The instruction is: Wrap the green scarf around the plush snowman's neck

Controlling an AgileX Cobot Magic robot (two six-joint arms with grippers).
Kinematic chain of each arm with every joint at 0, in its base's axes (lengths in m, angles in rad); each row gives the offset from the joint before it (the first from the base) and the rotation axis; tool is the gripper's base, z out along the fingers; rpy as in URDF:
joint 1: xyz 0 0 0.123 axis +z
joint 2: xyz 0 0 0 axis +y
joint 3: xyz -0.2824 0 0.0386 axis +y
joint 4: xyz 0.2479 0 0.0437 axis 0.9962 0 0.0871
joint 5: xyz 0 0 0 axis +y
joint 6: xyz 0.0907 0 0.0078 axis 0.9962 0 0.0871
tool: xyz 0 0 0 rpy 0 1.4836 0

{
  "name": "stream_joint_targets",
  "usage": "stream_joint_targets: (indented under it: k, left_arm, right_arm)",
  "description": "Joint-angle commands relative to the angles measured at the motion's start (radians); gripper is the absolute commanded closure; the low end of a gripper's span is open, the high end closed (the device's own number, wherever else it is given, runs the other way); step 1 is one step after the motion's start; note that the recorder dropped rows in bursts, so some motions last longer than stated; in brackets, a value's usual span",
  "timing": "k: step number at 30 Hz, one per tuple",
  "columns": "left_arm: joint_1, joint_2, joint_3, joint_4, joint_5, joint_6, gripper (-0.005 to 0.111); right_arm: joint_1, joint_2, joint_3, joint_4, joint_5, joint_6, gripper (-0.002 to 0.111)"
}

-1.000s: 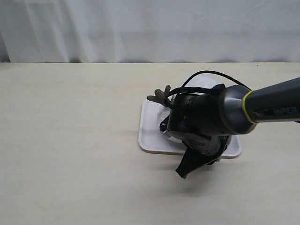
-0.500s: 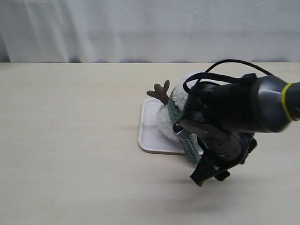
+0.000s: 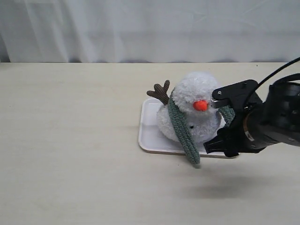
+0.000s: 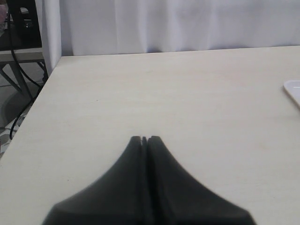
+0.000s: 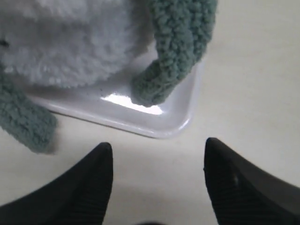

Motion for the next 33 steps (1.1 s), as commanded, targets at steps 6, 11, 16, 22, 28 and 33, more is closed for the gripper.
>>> stream_joint_targets:
  k: [6,11,16,22,28,33]
  left_arm:
    - [-0.002,-0.002,0.002,-0.013,-0.031,0.0,0.107]
    - [-0.002,-0.002,0.002,-0.013,-0.031,0.0,0.107]
    - [-0.002,-0.002,0.002,-0.013,-0.031,0.0,0.107]
    - [-0.002,-0.002,0.002,-0.013,-0.031,0.0,0.107]
    - [-0.002,-0.002,0.002,-0.013,-0.031,0.0,0.107]
    - [-0.002,-0.002,0.002,-0.013,-0.031,0.0,0.107]
  right_arm:
    - [-0.21,0.056,0.066,0.004,-0.354,0.003,0.053]
    - [-0.222,0.118,0.066,-0.003,-0.507,-0.041,0.053]
    - [-0.222,0.181,0.026,-0.007,-0.454,-0.064,0.053]
    - [-0.222,0.204,-0.004,-0.033,-0.393,-0.07,0.053]
    - [-0.222,0.205,-0.008,-0.074,-0.437,-0.068,0.053]
    - [-0.227,0.224,-0.008,-0.101,-0.437,-0.066,0.056]
